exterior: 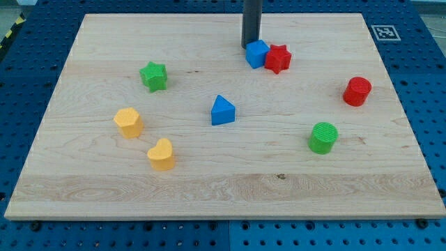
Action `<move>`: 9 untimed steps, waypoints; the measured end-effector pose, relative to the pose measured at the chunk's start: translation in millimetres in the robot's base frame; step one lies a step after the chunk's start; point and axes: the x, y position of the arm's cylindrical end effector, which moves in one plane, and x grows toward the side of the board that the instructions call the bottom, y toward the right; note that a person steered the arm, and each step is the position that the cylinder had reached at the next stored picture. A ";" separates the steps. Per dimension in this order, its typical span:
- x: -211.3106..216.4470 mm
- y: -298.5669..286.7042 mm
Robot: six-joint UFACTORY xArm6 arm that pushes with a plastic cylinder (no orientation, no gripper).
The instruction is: Make a diagonal line out of blue blocks and the red blocks
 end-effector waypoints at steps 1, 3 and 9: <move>23.3 9.4; 70.7 28.4; 57.6 -14.2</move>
